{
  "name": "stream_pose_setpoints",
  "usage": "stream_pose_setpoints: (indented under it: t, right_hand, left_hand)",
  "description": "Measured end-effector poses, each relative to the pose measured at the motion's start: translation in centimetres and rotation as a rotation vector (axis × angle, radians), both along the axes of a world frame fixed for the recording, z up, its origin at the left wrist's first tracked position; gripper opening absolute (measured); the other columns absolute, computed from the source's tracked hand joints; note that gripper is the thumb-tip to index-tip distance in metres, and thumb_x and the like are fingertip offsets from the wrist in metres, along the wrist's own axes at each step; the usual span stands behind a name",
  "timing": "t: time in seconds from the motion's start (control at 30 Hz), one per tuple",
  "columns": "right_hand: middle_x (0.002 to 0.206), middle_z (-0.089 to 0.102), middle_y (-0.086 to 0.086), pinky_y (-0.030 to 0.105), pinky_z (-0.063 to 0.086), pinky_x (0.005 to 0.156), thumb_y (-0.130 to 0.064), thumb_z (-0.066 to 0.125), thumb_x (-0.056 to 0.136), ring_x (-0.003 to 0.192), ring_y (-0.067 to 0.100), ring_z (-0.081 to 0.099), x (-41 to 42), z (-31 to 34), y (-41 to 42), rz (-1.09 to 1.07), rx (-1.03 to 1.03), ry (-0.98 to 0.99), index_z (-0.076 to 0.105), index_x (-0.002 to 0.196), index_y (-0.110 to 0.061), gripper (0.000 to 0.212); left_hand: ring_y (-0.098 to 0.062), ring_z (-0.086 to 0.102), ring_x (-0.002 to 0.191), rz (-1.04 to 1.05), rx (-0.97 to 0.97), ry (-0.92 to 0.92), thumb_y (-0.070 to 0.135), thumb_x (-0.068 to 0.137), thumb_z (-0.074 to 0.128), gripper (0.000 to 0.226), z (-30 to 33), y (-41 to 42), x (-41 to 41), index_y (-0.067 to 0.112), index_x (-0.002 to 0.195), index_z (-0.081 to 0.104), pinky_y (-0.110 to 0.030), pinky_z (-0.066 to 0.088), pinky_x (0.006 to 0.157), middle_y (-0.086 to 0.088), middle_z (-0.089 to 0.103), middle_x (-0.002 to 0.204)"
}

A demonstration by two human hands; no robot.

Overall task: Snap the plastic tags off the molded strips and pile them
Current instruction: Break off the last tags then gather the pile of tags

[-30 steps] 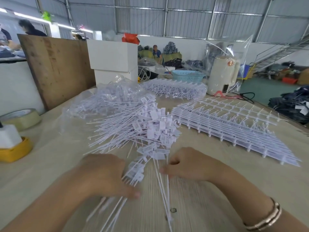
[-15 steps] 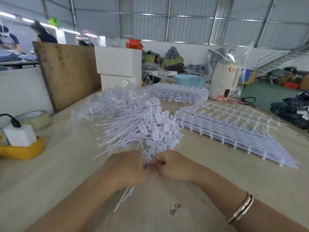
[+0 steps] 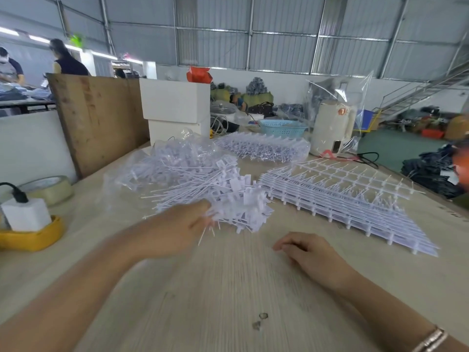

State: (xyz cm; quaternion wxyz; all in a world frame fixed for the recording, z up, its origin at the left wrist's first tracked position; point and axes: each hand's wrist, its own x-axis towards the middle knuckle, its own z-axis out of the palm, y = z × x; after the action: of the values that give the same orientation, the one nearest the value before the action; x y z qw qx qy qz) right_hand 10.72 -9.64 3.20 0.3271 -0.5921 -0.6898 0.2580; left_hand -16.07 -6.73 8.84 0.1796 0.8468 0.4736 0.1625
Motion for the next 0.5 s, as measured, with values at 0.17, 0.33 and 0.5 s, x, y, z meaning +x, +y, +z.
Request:
stream_pose_setpoints:
  t: [0.17, 0.33, 0.5]
  right_hand:
    - [0.053, 0.056, -0.02, 0.013, 0.037, 0.055, -0.016, 0.052, 0.093, 0.05, -0.002, 0.047, -0.8, -0.5, 0.2, 0.082, -0.01, -0.156, 0.061, 0.075, -0.042, 0.033]
    - [0.054, 0.054, -0.032, 0.015, 0.037, 0.058, -0.022, 0.052, 0.094, 0.052, -0.003, 0.05, -0.8, -0.6, 0.4, 0.093, 0.014, -0.245, 0.058, 0.077, -0.045, 0.03]
    - [0.062, 0.054, -0.038, 0.011, 0.036, 0.06, -0.026, 0.051, 0.093, 0.06, -0.008, 0.05, -0.6, -0.9, 0.4, 0.106, 0.025, -0.266, 0.065, 0.084, -0.039, 0.021]
  left_hand:
    - [-0.008, 0.058, 0.07, 0.118, 0.404, -0.26, 0.028, 0.099, 0.038, 0.022, 4.2, 4.9, -0.3, 0.019, 0.114, 0.052, -0.029, 0.042, 0.06, -0.002, 0.062, 0.083]
    - [-0.028, 0.05, 0.097, 0.203, 0.425, 0.19, 0.022, 0.099, 0.034, 0.015, 3.7, 11.5, -0.5, 0.014, 0.096, 0.046, -0.035, 0.035, 0.074, -0.005, 0.048, 0.095]
    - [-0.023, 0.031, 0.123, 0.264, 0.274, 0.48, 0.032, 0.099, 0.033, 0.035, -0.3, 13.4, -0.5, 0.019, 0.13, 0.044, -0.039, 0.025, 0.1, -0.002, 0.037, 0.136]
